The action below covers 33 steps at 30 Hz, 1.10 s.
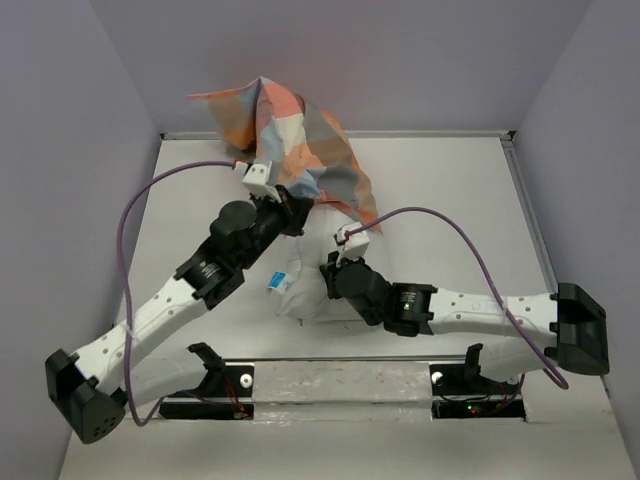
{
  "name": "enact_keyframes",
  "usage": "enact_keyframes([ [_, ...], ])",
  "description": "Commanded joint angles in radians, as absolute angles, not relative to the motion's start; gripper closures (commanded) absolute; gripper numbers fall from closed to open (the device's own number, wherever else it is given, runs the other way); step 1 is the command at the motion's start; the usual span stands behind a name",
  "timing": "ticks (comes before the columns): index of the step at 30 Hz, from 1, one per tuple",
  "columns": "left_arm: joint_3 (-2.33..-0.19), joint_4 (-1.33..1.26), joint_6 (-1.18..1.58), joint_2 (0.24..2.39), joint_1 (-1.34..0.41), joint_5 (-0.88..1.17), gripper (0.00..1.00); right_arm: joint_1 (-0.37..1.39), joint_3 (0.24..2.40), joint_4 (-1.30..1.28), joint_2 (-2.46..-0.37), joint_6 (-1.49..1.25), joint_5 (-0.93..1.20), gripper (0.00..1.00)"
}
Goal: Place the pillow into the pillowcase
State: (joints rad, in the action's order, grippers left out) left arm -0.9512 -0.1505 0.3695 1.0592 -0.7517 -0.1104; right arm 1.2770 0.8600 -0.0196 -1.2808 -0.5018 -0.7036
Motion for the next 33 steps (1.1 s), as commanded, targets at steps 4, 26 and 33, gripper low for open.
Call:
enact_keyframes([
  [4, -0.848, -0.269, 0.448, 0.623, -0.762, -0.216, 1.00, 1.301, 1.020, 0.040, -1.306, -0.422, -0.165, 1.00],
  [26, -1.526, -0.325, 0.227, 1.458, -1.083, -0.141, 1.00, 0.427, 0.499, -0.091, -0.776, -0.808, -0.058, 1.00],
  [33, -1.941, -0.152, 0.229, 1.906, -0.967, -0.046, 0.51, 0.426, 0.613, -0.074, -0.956, -0.785, -0.038, 1.00],
])
